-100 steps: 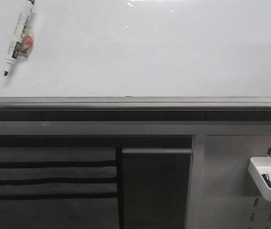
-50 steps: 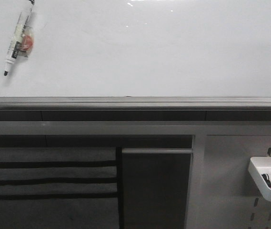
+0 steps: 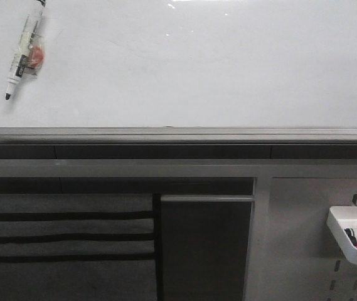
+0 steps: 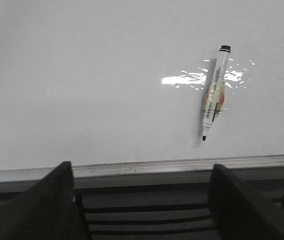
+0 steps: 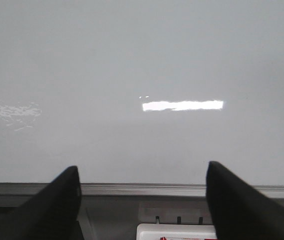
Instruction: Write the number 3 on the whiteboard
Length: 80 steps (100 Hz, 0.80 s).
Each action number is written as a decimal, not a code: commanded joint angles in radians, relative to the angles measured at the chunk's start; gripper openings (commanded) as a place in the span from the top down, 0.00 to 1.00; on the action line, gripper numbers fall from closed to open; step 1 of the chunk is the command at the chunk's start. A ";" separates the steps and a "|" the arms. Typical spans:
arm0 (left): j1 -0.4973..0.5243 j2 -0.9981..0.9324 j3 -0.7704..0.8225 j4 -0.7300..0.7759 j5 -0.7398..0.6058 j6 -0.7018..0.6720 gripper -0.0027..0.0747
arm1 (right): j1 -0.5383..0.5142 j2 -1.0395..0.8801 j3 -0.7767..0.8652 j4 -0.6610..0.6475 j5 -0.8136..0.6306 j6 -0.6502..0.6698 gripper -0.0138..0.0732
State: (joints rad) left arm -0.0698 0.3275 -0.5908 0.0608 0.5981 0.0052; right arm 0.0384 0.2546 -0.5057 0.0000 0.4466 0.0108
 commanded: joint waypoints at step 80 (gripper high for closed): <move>-0.006 0.133 0.036 -0.028 -0.195 0.000 0.18 | -0.004 0.018 -0.036 0.000 -0.071 -0.011 0.24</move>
State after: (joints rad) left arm -0.0698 0.4117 -0.5301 0.0407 0.5233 0.0066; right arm 0.0384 0.2546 -0.5057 0.0000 0.4483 0.0093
